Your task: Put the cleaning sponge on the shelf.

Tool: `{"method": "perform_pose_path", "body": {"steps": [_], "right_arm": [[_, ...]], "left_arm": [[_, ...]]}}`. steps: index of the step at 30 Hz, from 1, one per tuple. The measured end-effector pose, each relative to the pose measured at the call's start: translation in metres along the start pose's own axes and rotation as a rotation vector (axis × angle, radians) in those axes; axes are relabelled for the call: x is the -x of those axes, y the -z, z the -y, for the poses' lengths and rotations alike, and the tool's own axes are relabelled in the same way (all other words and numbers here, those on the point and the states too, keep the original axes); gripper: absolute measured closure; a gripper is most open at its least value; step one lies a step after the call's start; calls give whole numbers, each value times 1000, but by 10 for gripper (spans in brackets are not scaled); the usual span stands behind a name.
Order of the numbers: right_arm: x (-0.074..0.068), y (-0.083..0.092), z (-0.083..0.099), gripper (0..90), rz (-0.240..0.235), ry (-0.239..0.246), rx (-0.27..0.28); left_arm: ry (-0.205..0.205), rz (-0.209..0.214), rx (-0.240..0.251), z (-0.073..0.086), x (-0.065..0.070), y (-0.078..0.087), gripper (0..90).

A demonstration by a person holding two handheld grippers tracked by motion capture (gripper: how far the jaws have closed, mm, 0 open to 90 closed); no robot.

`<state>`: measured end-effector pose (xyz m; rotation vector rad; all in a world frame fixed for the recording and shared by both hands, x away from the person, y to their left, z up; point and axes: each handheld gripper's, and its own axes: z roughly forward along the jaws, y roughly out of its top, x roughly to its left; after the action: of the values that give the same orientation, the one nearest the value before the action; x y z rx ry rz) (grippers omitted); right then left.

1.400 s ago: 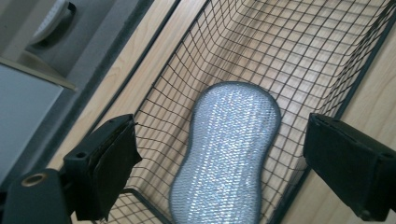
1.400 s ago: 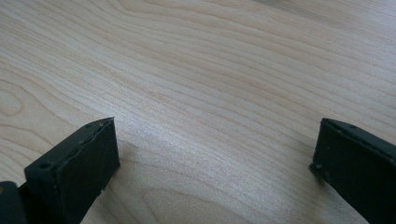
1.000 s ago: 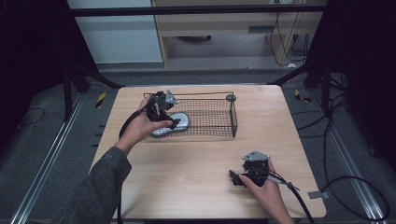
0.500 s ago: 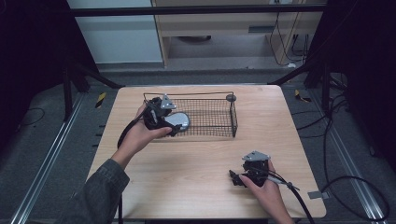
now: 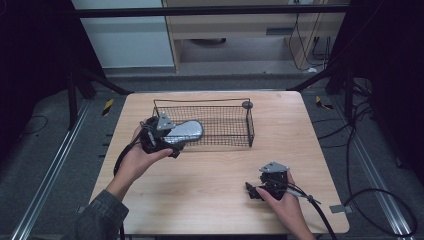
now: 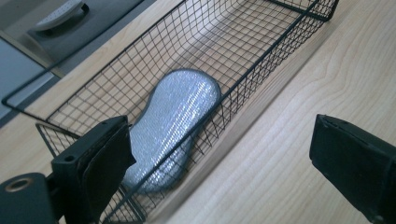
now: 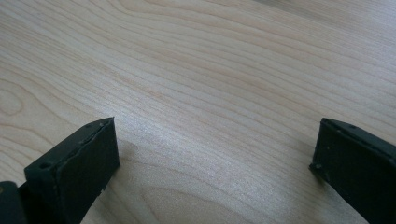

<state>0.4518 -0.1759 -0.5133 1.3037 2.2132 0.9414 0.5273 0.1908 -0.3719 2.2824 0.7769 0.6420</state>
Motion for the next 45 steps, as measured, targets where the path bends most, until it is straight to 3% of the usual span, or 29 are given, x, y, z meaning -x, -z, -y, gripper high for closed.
{"method": "perform_pose_path", "body": {"steps": [13,22,25,28,30,39,45], "right_arm": [[0,0,0,6,0,0,0],[0,0,0,7,0,0,0],[0,0,0,6,-1,0,0],[0,0,0,6,-1,0,0],[0,0,0,6,1,5,0],[0,0,0,6,-2,4,0],[0,0,0,6,-2,4,0]], "left_arm": [[48,-53,-6,44,1,13,53],[145,-31,11,82,9,9,58],[141,-31,-15,95,13,8,59],[167,-38,-25,109,15,6,58],[170,-44,-56,117,13,2,56],[276,-73,-96,148,-10,-12,53],[332,-97,-92,161,-23,-16,46]]}}
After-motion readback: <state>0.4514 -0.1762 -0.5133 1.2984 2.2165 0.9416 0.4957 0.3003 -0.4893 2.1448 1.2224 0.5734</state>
